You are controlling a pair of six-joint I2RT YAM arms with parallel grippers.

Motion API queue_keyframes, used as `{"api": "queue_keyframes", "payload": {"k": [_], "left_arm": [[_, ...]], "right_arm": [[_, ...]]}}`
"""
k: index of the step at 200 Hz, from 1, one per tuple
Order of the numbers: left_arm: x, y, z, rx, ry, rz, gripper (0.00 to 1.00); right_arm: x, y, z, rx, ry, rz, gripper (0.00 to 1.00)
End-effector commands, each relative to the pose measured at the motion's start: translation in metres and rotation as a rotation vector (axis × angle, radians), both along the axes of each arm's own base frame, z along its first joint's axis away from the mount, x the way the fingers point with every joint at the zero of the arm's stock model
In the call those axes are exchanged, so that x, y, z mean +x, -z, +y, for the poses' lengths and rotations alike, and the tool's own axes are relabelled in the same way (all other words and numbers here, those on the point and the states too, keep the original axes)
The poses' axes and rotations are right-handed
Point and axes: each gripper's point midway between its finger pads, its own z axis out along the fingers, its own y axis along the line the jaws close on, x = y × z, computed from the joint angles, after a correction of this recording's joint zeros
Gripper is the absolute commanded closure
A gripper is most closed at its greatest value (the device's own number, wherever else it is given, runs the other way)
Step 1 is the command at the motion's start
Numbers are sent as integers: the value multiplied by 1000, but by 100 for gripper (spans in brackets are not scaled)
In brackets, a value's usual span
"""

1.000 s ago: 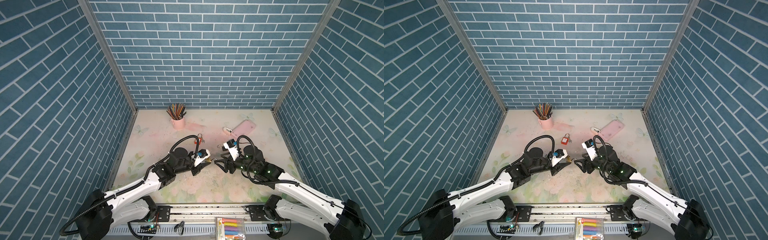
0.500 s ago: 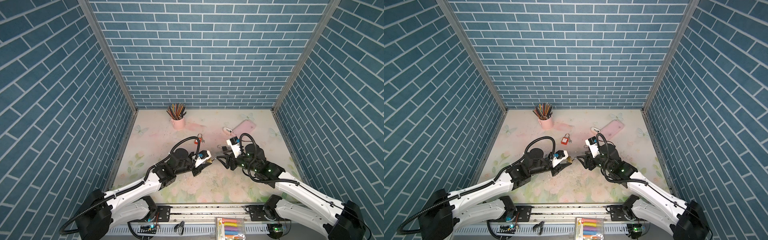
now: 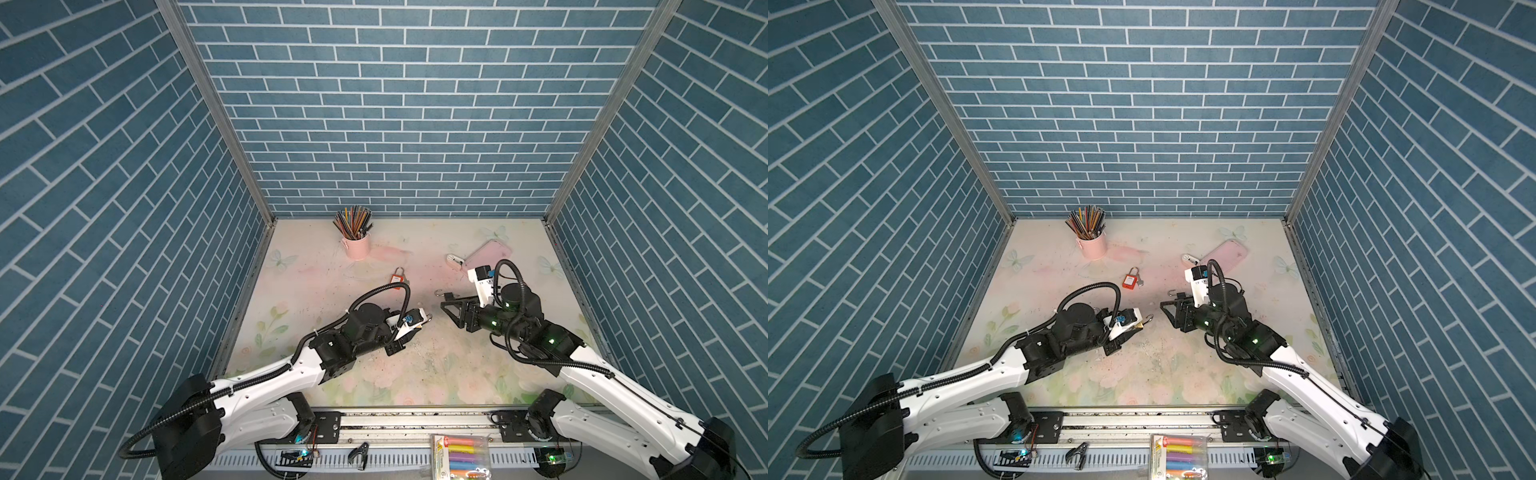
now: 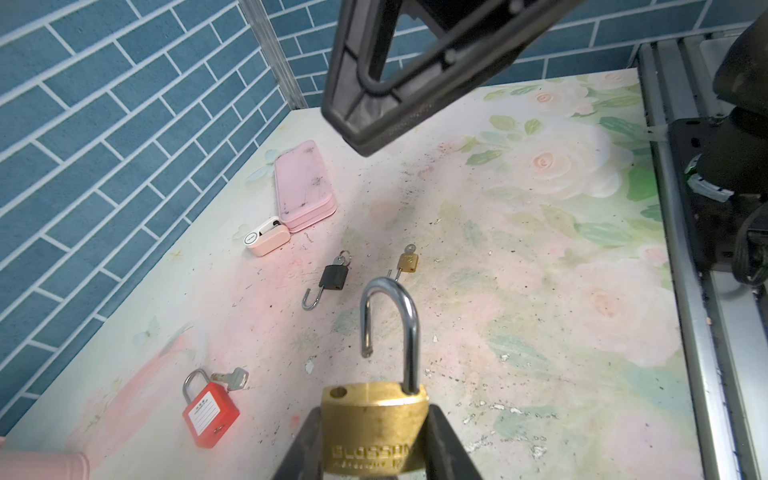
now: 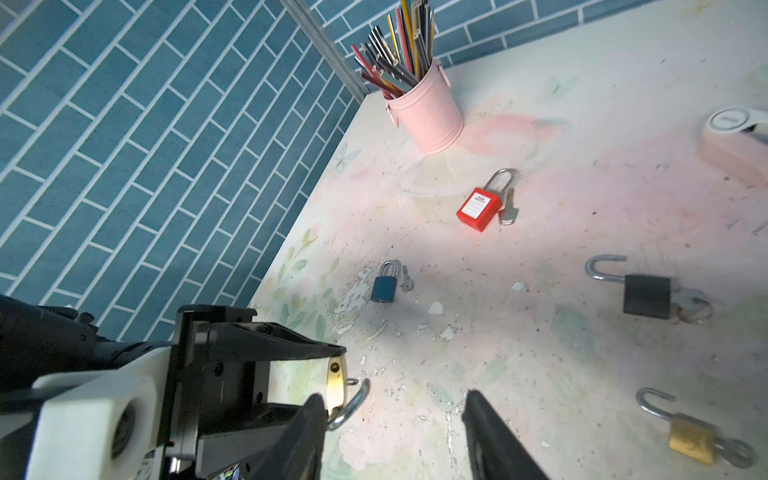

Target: Lock with the key

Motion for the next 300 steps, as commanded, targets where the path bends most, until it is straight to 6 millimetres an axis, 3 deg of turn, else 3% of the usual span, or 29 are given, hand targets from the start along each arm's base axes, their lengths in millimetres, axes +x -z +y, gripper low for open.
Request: {"api": "queue_keyframes", "payload": {"k": [1, 117, 151, 256, 300], "left_arm": [[5, -18, -3, -11, -10, -66, 100], [7, -18, -5, -16, -32, -76, 100], [8, -17, -5, -19, -34, -73, 100], [8, -16, -7, -32, -39, -65, 100], [9, -20, -8, -53, -42, -60, 100]], "right_arm": [[-6, -4, 14, 72, -51, 87, 48], [-16, 13, 43, 106, -151, 164, 65], [-15, 17, 46, 101, -156, 172, 68], [-14, 20, 51, 90, -181, 157, 91], [-23, 24, 54, 64, -275, 93, 100]]}}
